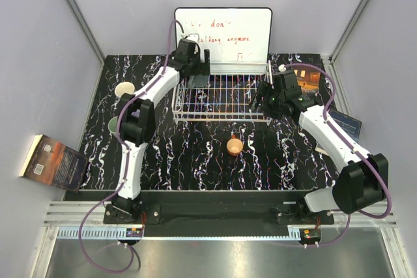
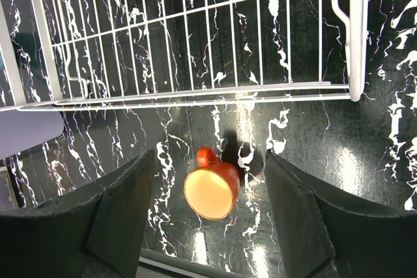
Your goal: Unload the cups from the dish rack
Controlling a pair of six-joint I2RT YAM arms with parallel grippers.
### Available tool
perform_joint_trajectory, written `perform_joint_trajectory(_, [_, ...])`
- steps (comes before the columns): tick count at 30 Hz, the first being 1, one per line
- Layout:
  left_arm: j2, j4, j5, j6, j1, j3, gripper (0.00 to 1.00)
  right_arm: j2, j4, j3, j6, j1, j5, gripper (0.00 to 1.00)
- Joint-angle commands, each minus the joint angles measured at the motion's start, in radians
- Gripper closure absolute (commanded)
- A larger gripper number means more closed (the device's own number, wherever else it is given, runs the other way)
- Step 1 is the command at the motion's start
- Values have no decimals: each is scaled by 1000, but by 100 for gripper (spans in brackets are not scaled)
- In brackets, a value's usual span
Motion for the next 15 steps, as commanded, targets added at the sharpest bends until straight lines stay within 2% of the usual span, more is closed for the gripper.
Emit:
perform_joint_trajectory(1, [33,29,18,18,13,57,1,-19,-6,-4,-17,-4,29,25])
perform_joint_trajectory(5, [27,25,35,6,13,40,16,-16,-6,-4,-14,-4,35,25])
perform_joint_trajectory(6, [19,25,36,9,13,34,27,-13,-6,-1,-12,-4,35,25])
perform_joint_trajectory(8, [7,25,32,9,11,13,38,-7,-4,3,-10,-4,32,25])
perform_joint_trajectory(12, [-27,25,10,21,13,-12,84,5,-1,6,-4,-4,27,25])
perform_joint_trajectory(13, [-50,25,7,23,11,-20,100,8,0,6,-3,-4,23,25])
perform_joint_trajectory(15, [-77,35,6,27,13,-46,100,8,3,6,-1,-4,21,25])
